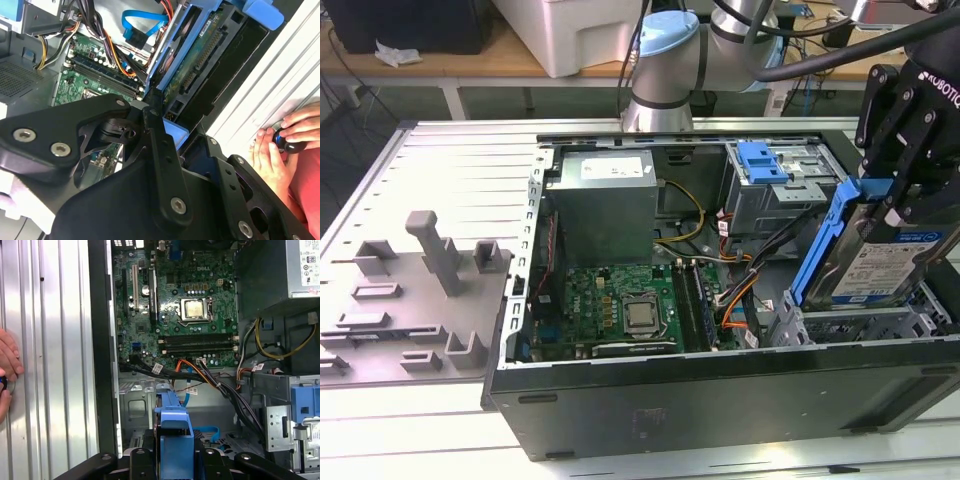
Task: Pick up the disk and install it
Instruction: 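Insert the disk into the insertion slot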
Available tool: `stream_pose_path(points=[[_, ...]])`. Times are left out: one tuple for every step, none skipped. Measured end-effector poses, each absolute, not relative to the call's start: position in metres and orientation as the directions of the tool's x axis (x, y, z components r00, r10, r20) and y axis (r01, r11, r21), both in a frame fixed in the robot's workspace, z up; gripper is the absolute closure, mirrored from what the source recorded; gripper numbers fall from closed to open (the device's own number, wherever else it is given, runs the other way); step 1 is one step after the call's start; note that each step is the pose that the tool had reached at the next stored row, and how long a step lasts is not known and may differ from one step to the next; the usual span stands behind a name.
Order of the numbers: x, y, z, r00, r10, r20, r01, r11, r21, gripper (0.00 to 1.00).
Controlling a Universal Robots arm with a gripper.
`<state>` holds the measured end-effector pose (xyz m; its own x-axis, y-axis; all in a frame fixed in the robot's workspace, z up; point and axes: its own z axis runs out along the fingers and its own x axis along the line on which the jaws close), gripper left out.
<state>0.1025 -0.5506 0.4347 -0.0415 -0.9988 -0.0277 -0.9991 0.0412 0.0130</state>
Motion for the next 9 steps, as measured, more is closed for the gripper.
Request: stream_pose_path(points=[[0.1025, -0.5506, 0.4343, -0.042, -0.999, -0.028, -0.999, 0.042, 0.013, 0.64], [0.1025, -0.5506, 0.4340, -0.043, -0.999, -0.028, -0.999, 0.043, 0.013, 0.64], [0.1025, -0.5507, 0.4337, -0.044, -0.999, -0.028, -0.999, 0.043, 0.013, 0.64], [0.1025, -0.5507, 0.4334, -0.044, -0.999, -0.028, -0.999, 0.044, 0.013, 0.64], [0.1025, -0.5507, 0.4333, -0.045, -0.999, -0.028, -0.999, 0.044, 0.013, 0.64], [0.1025, -0.5507, 0.4333, -0.045, -0.999, -0.028, -0.999, 0.045, 0.013, 0.64], [0.1025, -0.5507, 0.4332, -0.045, -0.999, -0.028, -0.999, 0.045, 0.013, 0.64], [0.1026, -0.5507, 0.4332, -0.045, -0.999, -0.028, -0.999, 0.045, 0.013, 0.64], [0.1026, -0.5507, 0.4332, -0.045, -0.999, -0.028, -0.999, 0.045, 0.013, 0.64]])
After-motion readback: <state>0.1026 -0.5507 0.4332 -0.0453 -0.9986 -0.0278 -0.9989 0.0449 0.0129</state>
